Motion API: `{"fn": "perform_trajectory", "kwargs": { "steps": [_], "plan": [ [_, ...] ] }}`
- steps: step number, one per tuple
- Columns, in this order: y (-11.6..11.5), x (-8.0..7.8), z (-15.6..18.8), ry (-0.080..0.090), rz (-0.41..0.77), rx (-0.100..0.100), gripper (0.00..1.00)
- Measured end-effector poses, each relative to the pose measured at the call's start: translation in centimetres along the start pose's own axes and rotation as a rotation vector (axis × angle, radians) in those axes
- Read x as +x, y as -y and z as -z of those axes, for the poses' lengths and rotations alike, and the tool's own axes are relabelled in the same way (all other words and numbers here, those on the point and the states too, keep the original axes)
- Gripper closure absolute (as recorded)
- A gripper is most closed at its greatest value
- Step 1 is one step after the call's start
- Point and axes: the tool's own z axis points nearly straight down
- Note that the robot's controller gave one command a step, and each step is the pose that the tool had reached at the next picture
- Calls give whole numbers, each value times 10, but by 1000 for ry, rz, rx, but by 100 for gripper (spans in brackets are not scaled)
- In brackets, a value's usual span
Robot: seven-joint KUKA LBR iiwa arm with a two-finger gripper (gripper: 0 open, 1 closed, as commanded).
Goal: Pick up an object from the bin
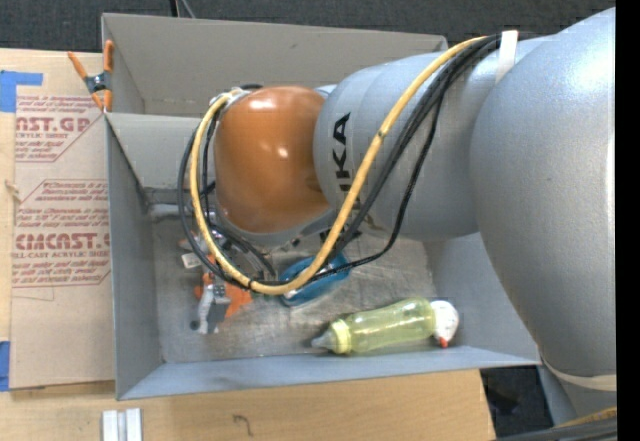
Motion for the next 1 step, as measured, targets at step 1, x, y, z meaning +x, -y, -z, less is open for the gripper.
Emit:
{"fn": "perform_trajectory", "kwargs": {
  "steps": [1],
  "plan": [
    [1,-2,4,7,-2,-2,0]
  ]
}}
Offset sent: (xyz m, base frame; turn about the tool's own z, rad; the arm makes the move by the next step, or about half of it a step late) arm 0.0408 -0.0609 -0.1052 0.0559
